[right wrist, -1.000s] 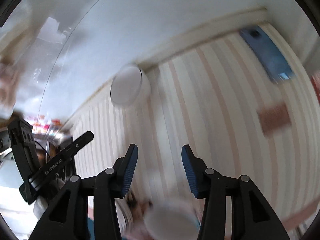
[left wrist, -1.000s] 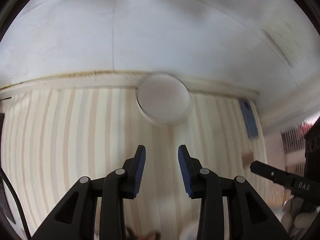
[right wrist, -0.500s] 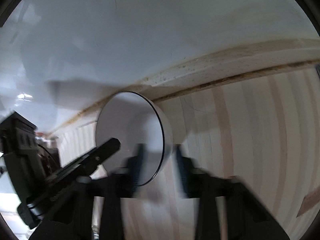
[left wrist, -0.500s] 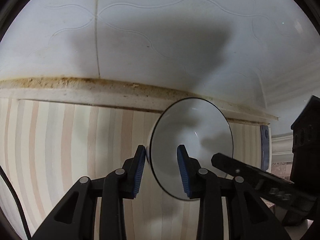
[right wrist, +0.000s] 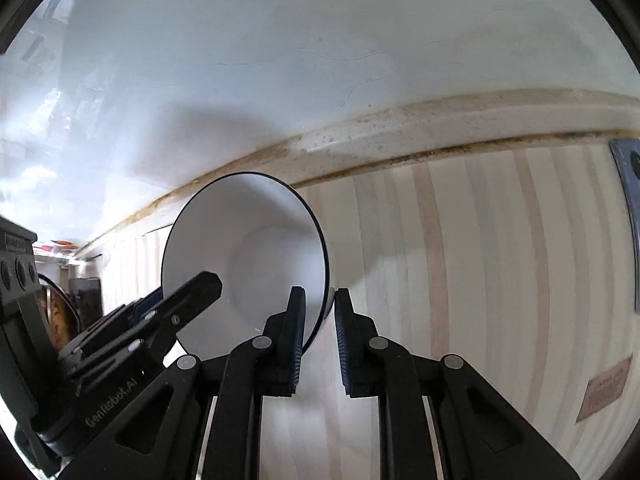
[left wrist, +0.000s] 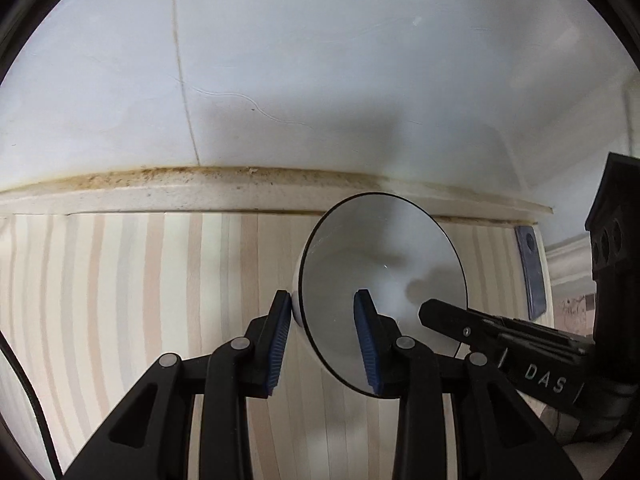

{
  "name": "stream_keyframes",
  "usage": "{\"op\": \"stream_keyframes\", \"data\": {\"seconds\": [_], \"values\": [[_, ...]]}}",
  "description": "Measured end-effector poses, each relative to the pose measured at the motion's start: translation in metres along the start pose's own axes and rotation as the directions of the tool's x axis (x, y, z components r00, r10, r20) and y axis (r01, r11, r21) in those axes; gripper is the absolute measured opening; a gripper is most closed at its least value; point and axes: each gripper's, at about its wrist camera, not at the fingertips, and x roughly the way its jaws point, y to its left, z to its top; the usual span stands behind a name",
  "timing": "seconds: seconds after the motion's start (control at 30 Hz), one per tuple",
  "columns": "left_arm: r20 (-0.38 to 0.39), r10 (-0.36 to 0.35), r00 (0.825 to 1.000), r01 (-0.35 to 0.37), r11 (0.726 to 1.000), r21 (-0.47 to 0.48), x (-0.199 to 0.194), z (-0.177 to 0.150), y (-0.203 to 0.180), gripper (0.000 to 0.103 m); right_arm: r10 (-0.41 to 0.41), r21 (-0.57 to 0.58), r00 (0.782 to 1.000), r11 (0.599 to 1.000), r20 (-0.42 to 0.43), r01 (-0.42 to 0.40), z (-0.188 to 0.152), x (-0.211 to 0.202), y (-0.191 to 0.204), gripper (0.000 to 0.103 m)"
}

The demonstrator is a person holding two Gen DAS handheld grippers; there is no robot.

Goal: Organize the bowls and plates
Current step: 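Lower the nested bowls into the black-rimmed bowl and grip all rims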

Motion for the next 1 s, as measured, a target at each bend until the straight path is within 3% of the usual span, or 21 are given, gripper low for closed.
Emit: {"op": "stream_keyframes", "data": {"seconds": [0.23,0.5,0.77,1.0], "values": [[0.018,-0.029,0.999,0.029,0.999,0.016,-0.047,-0.046,-0.015,0.029,-0.002,-0.02,0.999,1.0,0.036,0.003,-0.054,-0.045,0.013,0.017],[0.039,-0.07,0.997,0.067,0.996,0.06,-0.105,-0.109,-0.031,0.029,-0.026,-0.032,0.998,0.999,0.063,0.028,-0.14,-0.12,-0.006,0.016],[0.005,-0.102,0.995,0.101,0.989,0.105,-0.123,-0.18,-0.063,0.029,-0.027,0.006,0.997,1.0,0.067,0.026,-0.23,-0.157,-0.022,0.016],[-0.037,-0.117,0.992,0.122,0.98,0.157,-0.121,-0.226,-0.089,0.029,-0.051,0.049,0.998,0.998,0.048,0.049,-0.283,-0.162,-0.052,0.016]]}}
